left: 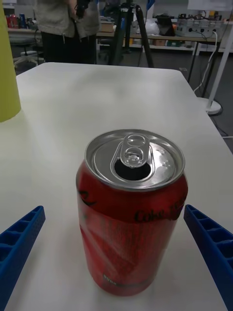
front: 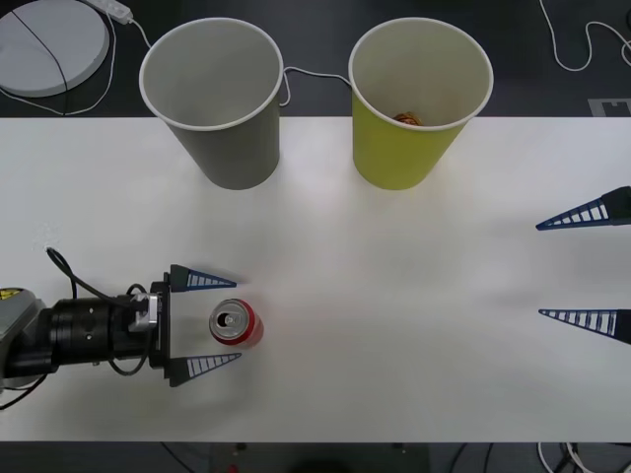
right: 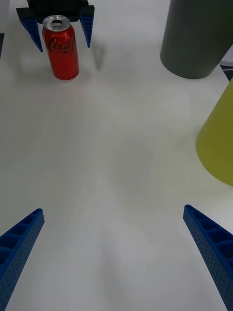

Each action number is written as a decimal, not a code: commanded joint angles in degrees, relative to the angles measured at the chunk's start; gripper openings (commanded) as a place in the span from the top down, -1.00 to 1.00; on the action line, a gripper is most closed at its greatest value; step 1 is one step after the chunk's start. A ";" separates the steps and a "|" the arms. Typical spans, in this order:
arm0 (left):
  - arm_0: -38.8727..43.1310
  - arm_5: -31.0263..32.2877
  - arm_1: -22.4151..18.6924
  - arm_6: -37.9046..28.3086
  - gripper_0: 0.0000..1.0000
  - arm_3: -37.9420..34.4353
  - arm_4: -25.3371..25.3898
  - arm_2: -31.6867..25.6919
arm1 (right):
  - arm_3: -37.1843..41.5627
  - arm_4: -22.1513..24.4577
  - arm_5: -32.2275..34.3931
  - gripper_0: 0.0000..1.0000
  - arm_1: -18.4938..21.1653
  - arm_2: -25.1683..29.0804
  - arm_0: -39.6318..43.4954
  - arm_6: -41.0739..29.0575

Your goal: Put the can into the green bin and the plastic bottle into the gray bin

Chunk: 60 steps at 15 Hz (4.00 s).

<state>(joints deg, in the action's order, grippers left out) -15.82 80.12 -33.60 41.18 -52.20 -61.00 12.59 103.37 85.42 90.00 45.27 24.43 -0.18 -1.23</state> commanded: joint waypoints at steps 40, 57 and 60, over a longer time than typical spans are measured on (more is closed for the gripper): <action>0.18 8.03 -4.28 -59.73 1.00 -41.76 -37.97 -21.64 | -0.01 0.01 0.00 -1.00 0.00 0.00 0.00 0.00; -16.08 9.88 -12.54 -104.90 1.00 -71.90 -45.18 -8.11 | -0.01 0.01 0.00 -1.00 0.00 0.00 0.00 0.00; -24.43 9.88 -15.97 -110.17 1.00 -69.97 -41.48 -3.27 | -0.01 0.01 0.00 -1.00 0.00 0.00 0.00 0.00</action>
<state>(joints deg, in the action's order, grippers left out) -38.18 90.01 -49.06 -67.80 -123.10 -103.86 8.39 103.36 85.43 90.00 45.26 24.43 -0.17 -1.23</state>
